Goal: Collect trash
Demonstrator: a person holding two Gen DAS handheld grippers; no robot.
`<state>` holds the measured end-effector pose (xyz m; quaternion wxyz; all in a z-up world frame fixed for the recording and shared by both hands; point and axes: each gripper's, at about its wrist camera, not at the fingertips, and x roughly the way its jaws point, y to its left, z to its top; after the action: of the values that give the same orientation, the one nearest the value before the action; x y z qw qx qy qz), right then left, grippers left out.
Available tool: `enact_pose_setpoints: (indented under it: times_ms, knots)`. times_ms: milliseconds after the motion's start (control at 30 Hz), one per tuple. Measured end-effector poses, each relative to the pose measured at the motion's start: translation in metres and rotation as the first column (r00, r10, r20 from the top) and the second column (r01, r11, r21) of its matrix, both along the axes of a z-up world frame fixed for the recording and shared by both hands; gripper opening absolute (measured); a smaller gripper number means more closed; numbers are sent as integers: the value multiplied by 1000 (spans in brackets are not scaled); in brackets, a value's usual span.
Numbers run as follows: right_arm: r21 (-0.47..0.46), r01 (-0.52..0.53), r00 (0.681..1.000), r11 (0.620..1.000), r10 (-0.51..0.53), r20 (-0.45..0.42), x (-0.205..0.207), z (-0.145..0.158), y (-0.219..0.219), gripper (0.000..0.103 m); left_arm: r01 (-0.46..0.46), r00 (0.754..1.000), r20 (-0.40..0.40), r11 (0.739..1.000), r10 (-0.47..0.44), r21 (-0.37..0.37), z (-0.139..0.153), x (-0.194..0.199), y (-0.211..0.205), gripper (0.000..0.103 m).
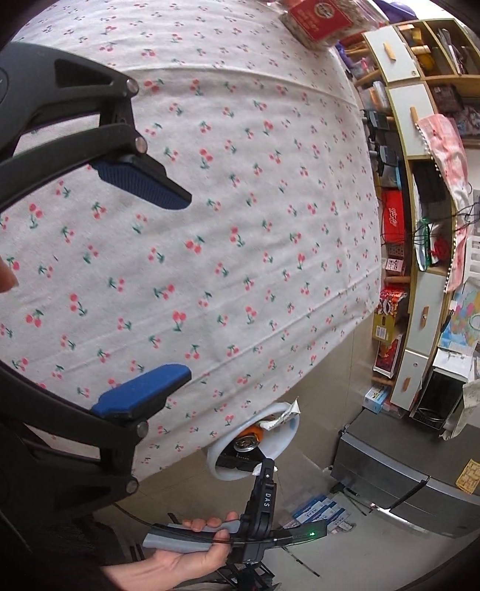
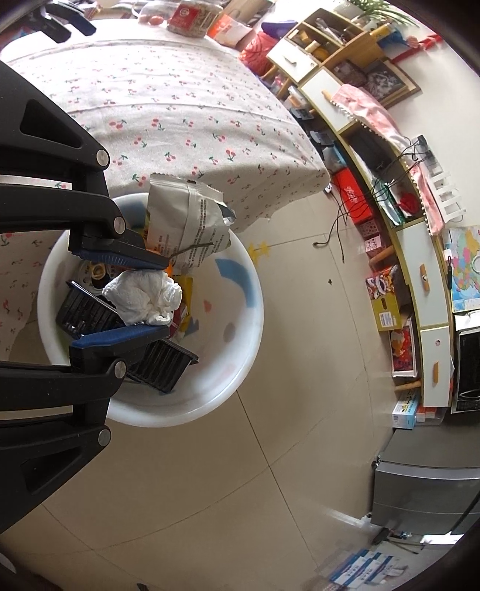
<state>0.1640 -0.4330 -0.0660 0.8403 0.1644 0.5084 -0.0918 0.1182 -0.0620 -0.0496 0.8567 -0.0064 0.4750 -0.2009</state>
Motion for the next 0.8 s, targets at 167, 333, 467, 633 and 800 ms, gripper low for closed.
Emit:
enact_pose_setpoints:
  times_ms: [167,333,467,633,800]
  knots:
    - [-17,21,1000,1000,-21,2,1,-2,2,56,-33,999,-4,999,33,-10,-2,-4,21,86]
    - [-18,52,998,998,-51,31,-8,6,0,64,-76,997,8,997,76,-25,4,-8,33,93]
    - [-24,63,997,998,-62,53,-22,17,4,71,-111,993,32,993,112,-26,10,-16,39,101]
    - [-47,50,996,998,-46,82,-48,40,21,79,-130,990,53,991,130,2,16,-29,43,102]
    - [-76,2,989,997,9,146,-81,72,47,84,-139,987,82,990,138,6,30,-46,47,102]
